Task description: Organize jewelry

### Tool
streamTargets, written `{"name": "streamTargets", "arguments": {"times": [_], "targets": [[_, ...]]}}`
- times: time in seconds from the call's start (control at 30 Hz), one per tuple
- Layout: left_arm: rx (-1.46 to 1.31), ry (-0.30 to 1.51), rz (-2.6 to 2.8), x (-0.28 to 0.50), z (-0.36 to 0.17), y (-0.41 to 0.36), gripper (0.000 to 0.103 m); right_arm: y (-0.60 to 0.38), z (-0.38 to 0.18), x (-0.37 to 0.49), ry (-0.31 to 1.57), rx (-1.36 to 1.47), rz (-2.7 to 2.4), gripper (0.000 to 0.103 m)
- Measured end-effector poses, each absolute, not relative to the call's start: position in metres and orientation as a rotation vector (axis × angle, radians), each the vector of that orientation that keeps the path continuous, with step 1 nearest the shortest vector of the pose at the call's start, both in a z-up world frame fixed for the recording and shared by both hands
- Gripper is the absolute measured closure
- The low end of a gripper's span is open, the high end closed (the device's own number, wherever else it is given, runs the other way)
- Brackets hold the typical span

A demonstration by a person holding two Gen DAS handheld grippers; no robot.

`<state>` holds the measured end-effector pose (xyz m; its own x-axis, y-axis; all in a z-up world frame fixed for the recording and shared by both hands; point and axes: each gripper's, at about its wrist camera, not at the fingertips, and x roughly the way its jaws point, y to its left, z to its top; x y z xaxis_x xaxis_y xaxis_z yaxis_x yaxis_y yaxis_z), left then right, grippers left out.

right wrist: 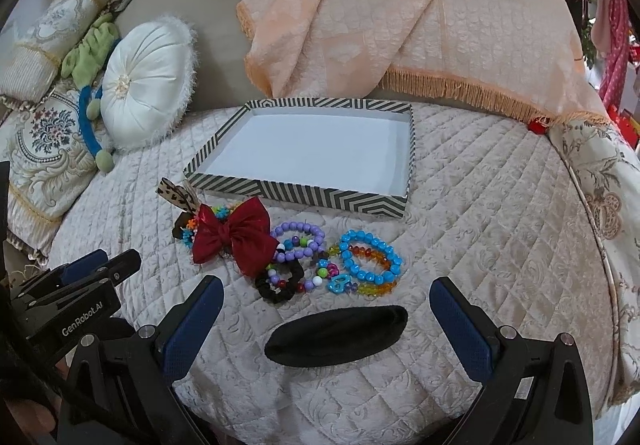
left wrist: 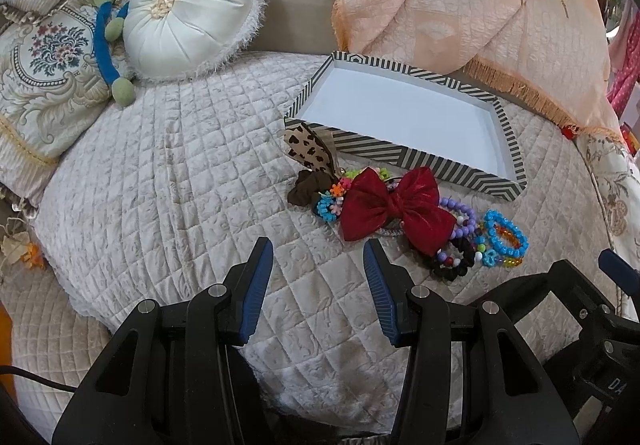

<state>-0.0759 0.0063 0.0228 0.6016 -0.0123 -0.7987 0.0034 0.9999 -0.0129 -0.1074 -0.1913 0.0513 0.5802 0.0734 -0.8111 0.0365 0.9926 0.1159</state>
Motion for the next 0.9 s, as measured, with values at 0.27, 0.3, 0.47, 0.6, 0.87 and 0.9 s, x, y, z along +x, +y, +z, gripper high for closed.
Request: {"name": "streamTargets", "arguments": {"times": [0.27,0.3,0.47,0.6,0.87,0.9], "targets": [[-0.014,0.927,-0.008,-0.0768,0.0235,0.0091,0.056,-0.1946,0.0531,-0.1088,0.953,0.137,0.018,0.000],[-0.015,0.927,-0.008,-0.0768,0.0235,0.0091,0.056,-0.1946,0.0530,-0.1090,0.951,0.138,0.019,0.000],[-0.015,0.928,-0.008,-0.0769,0.0236,0.0094,0.056,-0.1930,0.0525,-0.1091,0.945,0.140,0.027,0.000],[-0.015,0.928,-0.005,-0.0770,0.0227,0.0096,0.056,-0.1929,0.0519,-0.1086,0.947,0.141,0.030,0.000],[-0.012,0.937,-0.005,-0.0761,0.0192,0.0080,0.056,-0.1878,0.0505,-0.1069,0.942,0.103,0.037,0.000],[-0.011,0.937,-0.006,-0.0765,0.0190,0.0079,0.056,-0.1877,0.0503,-0.1071,0.941,0.104,0.039,0.000]]}}
